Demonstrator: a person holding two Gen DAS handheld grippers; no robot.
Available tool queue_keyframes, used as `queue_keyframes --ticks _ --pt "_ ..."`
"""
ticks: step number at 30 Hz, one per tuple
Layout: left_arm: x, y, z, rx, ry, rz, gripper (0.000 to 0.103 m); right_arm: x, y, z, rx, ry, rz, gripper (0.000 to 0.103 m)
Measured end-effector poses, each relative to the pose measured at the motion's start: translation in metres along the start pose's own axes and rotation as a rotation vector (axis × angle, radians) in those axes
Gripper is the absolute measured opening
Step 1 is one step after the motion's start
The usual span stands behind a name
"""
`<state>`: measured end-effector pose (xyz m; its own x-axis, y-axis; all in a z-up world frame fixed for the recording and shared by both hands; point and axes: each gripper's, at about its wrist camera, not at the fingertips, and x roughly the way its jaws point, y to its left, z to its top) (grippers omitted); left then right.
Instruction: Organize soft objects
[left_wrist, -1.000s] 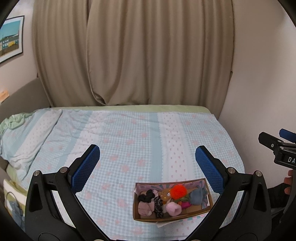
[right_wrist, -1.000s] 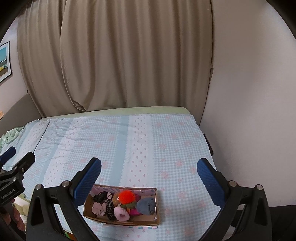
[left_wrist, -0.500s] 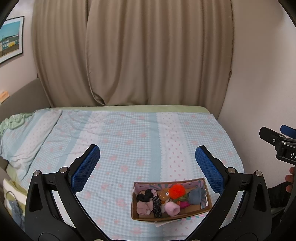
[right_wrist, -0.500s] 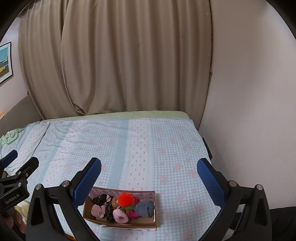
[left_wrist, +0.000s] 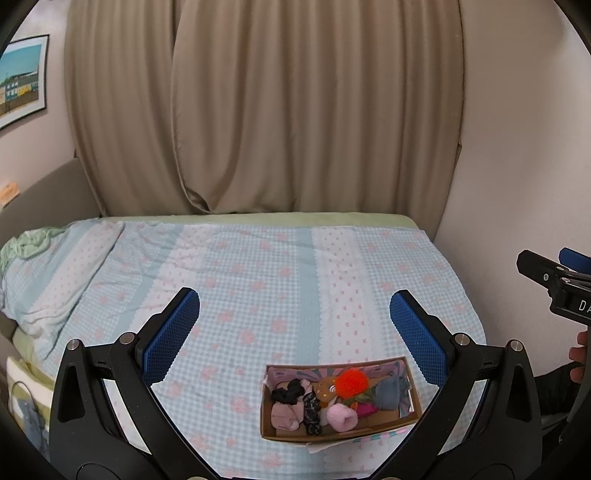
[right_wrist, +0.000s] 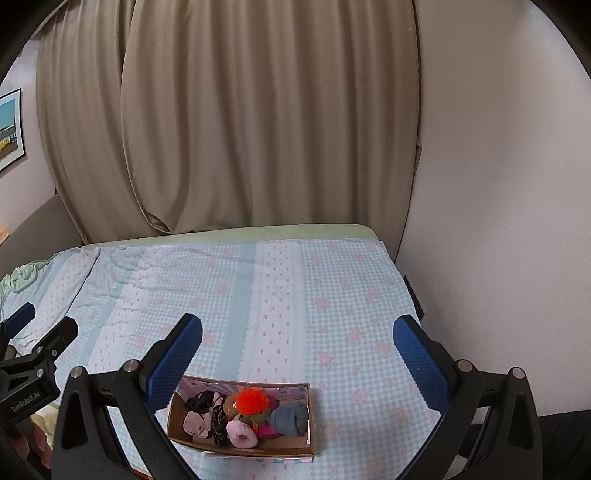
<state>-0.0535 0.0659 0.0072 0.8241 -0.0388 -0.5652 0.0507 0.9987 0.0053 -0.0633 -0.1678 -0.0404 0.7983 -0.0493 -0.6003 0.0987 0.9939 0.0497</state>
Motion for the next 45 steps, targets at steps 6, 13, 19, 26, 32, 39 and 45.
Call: queue_keyframes --ticks 6,13,19,26,32,39,45 --pt "0.0001 0.0007 0.0015 0.008 -0.004 -0.005 0.103 -0.0011 0.0004 0.0004 -0.001 -0.004 0.001 0.103" --pt "0.0001 0.0022 0.0016 0.011 -0.004 -0.007 0.103 -0.0019 0.0003 0.0005 0.001 -0.006 0.002 0.103" --pt "0.0017 0.0032 0.0020 0.015 -0.008 -0.004 0.103 -0.0024 -0.0004 0.0027 0.000 -0.010 0.005 0.103" --pt "0.0016 0.0048 0.0010 0.017 -0.010 -0.007 0.103 0.0003 0.0003 0.0037 -0.005 -0.014 0.011 0.103" --pt "0.0015 0.0057 0.0005 0.018 -0.013 -0.004 0.103 0.0006 0.0006 0.0047 -0.002 -0.016 0.010 0.103" --pt "0.0009 0.0071 -0.0005 0.018 -0.020 -0.022 0.103 0.0013 0.0015 0.0063 -0.003 -0.020 0.010 0.103" --pt "0.0000 0.0033 -0.0001 0.045 -0.039 -0.021 0.103 0.0017 0.0021 0.0045 -0.004 -0.021 0.009 0.103"
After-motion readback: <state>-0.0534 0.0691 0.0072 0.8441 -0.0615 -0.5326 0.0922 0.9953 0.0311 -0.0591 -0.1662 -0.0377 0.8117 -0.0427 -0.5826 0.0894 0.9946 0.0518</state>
